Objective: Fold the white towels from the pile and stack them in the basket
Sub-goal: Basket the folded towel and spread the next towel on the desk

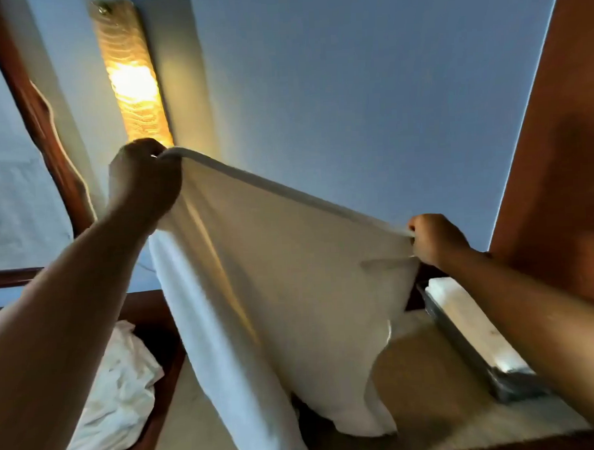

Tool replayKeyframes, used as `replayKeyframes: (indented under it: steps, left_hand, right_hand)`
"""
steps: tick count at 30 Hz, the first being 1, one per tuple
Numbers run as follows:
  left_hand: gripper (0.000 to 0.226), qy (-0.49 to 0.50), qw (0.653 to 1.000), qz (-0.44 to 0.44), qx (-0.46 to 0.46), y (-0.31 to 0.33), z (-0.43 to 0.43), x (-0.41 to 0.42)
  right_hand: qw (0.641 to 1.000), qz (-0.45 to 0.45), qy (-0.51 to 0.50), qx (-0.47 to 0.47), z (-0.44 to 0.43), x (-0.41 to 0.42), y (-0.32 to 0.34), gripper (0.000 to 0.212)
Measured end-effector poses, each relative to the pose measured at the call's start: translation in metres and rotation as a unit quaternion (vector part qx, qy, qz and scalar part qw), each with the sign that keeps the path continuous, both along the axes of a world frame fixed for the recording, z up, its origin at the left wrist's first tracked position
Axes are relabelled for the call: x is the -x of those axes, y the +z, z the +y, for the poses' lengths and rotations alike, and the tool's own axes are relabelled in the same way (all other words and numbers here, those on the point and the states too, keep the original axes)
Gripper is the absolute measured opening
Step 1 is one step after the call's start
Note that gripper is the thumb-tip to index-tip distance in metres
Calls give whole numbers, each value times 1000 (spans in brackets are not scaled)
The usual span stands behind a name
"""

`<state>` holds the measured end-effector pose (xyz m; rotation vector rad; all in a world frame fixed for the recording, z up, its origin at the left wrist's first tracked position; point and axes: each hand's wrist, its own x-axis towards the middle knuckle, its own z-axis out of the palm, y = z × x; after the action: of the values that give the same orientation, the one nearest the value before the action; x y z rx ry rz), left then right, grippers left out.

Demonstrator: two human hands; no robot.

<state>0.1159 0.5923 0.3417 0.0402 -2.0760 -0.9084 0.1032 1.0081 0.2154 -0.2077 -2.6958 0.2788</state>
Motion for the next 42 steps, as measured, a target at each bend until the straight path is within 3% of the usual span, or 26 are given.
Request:
replayKeyframes:
  steps: [3, 6, 10, 12, 14, 16, 18, 20, 21, 22, 24, 26, 29, 32, 35, 37, 40, 42]
  left_hand:
    - [33, 53, 998, 1, 23, -11, -29, -17]
    - [36, 36, 998, -29, 37, -15, -34, -38]
    - [36, -94, 965, -138, 204, -18, -10, -58]
    - [42, -156, 950, -158, 218, -23, 11, -66]
    - [48, -155, 958, -127, 205, -25, 20, -72]
    - [43, -114, 970, -73, 202, -24, 9, -73]
    - [38, -72, 985, -29, 157, -19, -18, -74]
    - [41, -28, 994, 7, 103, -11, -49, -76]
    - [40, -4, 996, 22, 85, -6, -65, -78]
    - [38, 22, 997, 32, 68, -2, -79, -81]
    - [36, 66, 997, 39, 31, 3, -107, -87]
    - [35, 77, 997, 24, -1, 1, -127, -87]
    - [40, 31, 999, 1, -30, -7, -125, -76]
    - [46, -81, 996, 3, 45, -12, -91, -69]
    - [47, -176, 973, -21, 148, -12, -44, -72]
    - [44, -223, 963, -29, 149, -8, -15, -75]
    - [31, -266, 953, -37, 139, 3, 21, -82]
    - [21, -274, 952, -21, 135, 10, 36, -86]
  right_hand:
    - [996, 61, 36, 47, -3, 4, 10, 20]
    - [970, 148, 170, 90, -46, -4, 41, 27]
    - [910, 222, 329, 117, -126, -39, 87, 21]
    - [892, 241, 366, 107, -159, -57, 101, 15]
    - [881, 250, 393, 87, -181, -71, 112, 25]
    - [891, 204, 403, 38, -187, -79, 121, 38]
    - [918, 81, 379, -86, -179, -77, 123, 42]
    - [910, -43, 356, -209, -157, -64, 110, 27]
    - [909, -92, 346, -215, -140, -55, 99, 16]
    - [917, -120, 332, -183, -119, -46, 87, 5]
    - [953, -134, 262, -70, -81, -38, 65, 19]
    - [977, -92, 183, 53, -56, -35, 47, 39]
    - [979, 10, 139, 152, -54, -34, 32, 33]
    - [954, 89, 213, 190, -89, -44, 44, 15]
    - [928, 102, 286, 218, -137, -68, 78, 23]
    - [917, 71, 318, 229, -164, -89, 101, 23]
    - [868, -21, 391, 305, -185, -109, 118, 24]
    - [889, -1, 389, 241, -187, -110, 121, 21]
